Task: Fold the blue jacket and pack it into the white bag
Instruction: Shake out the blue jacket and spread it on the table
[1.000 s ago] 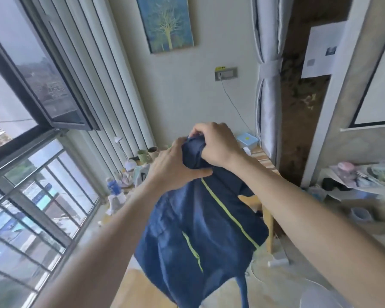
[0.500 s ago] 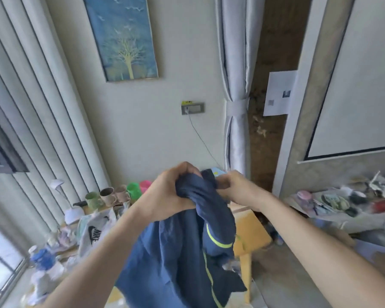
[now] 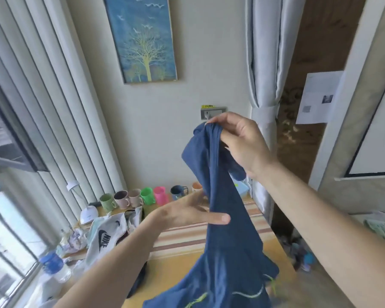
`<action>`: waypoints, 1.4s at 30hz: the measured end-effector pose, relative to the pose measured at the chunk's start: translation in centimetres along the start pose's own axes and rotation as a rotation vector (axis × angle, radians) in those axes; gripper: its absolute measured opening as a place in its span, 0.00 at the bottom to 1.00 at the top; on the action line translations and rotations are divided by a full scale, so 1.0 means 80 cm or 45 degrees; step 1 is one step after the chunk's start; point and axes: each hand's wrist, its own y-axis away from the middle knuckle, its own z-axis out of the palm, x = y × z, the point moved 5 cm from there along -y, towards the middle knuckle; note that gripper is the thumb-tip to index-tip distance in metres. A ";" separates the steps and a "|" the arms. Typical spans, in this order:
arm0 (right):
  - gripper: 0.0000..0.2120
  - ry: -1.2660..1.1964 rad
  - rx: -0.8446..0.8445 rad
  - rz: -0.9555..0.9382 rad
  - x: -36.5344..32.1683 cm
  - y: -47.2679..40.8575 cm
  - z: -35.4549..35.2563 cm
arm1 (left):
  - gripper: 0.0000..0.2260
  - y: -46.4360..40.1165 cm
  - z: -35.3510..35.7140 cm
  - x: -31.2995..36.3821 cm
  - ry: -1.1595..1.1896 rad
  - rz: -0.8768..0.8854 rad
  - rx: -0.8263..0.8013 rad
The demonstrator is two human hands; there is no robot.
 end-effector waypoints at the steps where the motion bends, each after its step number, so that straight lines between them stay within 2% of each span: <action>1: 0.14 -0.034 0.039 0.005 -0.002 -0.009 -0.003 | 0.27 -0.009 0.007 -0.003 -0.121 -0.014 0.023; 3: 0.13 -0.086 0.128 -0.013 -0.009 -0.029 -0.014 | 0.18 -0.022 -0.003 -0.007 -0.299 -0.044 0.242; 5: 0.10 -0.122 0.113 -0.052 -0.011 -0.043 -0.032 | 0.14 -0.017 -0.022 0.001 -0.217 -0.072 0.492; 7: 0.19 -0.155 0.021 -0.028 -0.001 -0.044 -0.053 | 0.12 -0.002 -0.041 0.027 -0.009 -0.024 0.672; 9: 0.30 -0.070 -0.145 0.156 0.049 -0.030 -0.068 | 0.09 0.022 -0.063 0.057 0.225 0.097 0.804; 12: 0.44 0.231 -0.572 0.630 0.162 0.023 -0.063 | 0.08 0.059 -0.098 0.094 0.557 0.348 0.913; 14: 0.51 0.371 -0.707 0.854 0.205 0.057 -0.050 | 0.08 0.087 -0.119 0.108 0.695 0.481 0.970; 15: 0.47 0.394 -0.670 0.958 0.222 0.069 -0.048 | 0.09 0.100 -0.130 0.112 0.726 0.544 0.982; 17: 0.21 0.290 -0.627 1.205 0.245 0.102 -0.035 | 0.11 0.124 -0.145 0.117 0.765 0.634 1.017; 18: 0.14 0.251 -0.639 1.305 0.259 0.119 -0.029 | 0.12 0.135 -0.151 0.115 0.785 0.660 1.047; 20: 0.15 0.142 -0.732 1.404 0.296 0.146 -0.017 | 0.16 0.152 -0.160 0.102 0.774 0.658 1.109; 22: 0.11 -0.006 -0.661 1.330 0.322 0.144 -0.005 | 0.18 0.167 -0.168 0.074 0.752 0.563 1.256; 23: 0.12 -0.005 -0.528 1.255 0.322 0.135 -0.005 | 0.18 0.175 -0.173 0.055 0.737 0.499 1.340; 25: 0.07 0.170 -0.273 0.946 0.310 0.109 -0.012 | 0.12 0.189 -0.184 0.010 0.706 0.334 1.523; 28: 0.18 0.451 -0.026 0.444 0.258 0.067 -0.026 | 0.06 0.216 -0.207 -0.061 0.558 0.107 1.728; 31: 0.22 0.573 0.157 0.166 0.214 0.045 -0.048 | 0.03 0.247 -0.213 -0.121 0.452 0.045 1.763; 34: 0.25 0.709 0.049 0.155 0.196 0.055 -0.047 | 0.03 0.267 -0.201 -0.180 0.417 0.013 1.724; 38: 0.30 0.922 -0.234 0.278 0.249 0.098 -0.036 | 0.07 0.267 -0.169 -0.266 0.388 -0.222 1.532; 42: 0.35 1.091 -0.332 0.323 0.308 0.095 -0.034 | 0.15 0.232 -0.151 -0.307 0.317 -0.302 1.474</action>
